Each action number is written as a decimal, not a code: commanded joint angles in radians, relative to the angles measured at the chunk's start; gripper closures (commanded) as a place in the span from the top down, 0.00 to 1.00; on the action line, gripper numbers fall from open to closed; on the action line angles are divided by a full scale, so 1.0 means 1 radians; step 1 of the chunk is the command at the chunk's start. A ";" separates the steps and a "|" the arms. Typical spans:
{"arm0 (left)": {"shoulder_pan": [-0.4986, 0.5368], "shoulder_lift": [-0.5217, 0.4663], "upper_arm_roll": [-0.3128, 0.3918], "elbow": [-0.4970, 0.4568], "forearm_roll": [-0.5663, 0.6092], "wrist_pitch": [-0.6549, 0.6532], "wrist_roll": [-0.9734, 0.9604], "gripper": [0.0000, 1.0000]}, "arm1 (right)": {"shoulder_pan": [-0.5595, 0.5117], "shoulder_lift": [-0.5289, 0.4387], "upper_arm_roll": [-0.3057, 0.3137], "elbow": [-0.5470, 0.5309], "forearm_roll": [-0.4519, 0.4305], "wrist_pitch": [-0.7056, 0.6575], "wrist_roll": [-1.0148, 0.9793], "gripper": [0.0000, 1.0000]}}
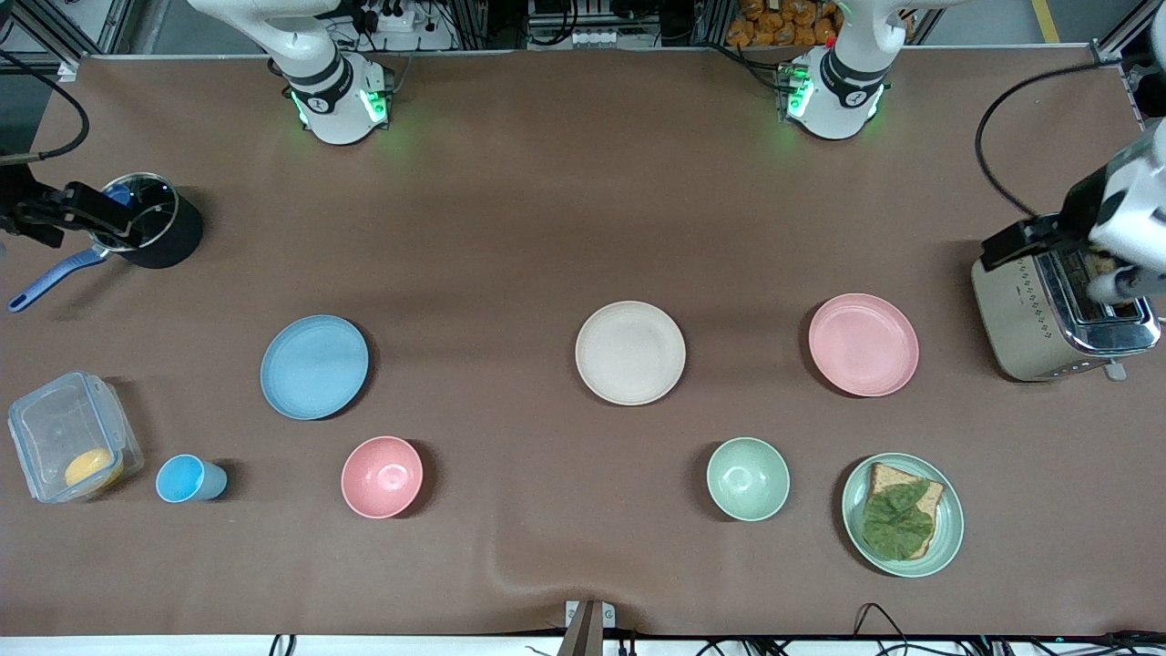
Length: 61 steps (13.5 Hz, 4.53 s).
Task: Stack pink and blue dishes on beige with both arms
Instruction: 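Reach both grippers down to the pink and blue plate rims, then grip both plate rims, pink with left gripper, blue with right gripper, then carry the pink plate with the left gripper onto the beige plate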
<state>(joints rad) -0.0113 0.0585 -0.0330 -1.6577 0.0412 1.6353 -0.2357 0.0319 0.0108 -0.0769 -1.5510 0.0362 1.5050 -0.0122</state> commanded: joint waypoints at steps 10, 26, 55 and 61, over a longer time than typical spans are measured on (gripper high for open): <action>0.128 0.113 -0.004 -0.669 0.019 0.886 -0.011 1.00 | -0.007 0.302 -0.003 -0.134 0.007 0.278 -0.068 1.00; 0.163 0.307 -0.004 -0.682 0.000 1.141 -0.033 0.00 | -0.089 0.603 -0.001 -0.290 0.068 0.656 -0.187 1.00; -0.002 0.261 -0.347 -0.330 -0.041 0.721 -0.803 0.00 | -0.073 0.525 0.022 -0.040 0.071 0.400 -0.555 0.00; -0.029 0.294 -0.347 -0.315 -0.066 0.751 -0.804 0.00 | -0.070 0.526 0.054 -0.038 0.106 0.389 -0.549 0.00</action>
<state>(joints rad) -0.0210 0.3245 -0.3820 -1.9975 -0.0040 2.3675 -1.0273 -0.0308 0.5389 -0.0288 -1.6000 0.1189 1.9150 -0.5555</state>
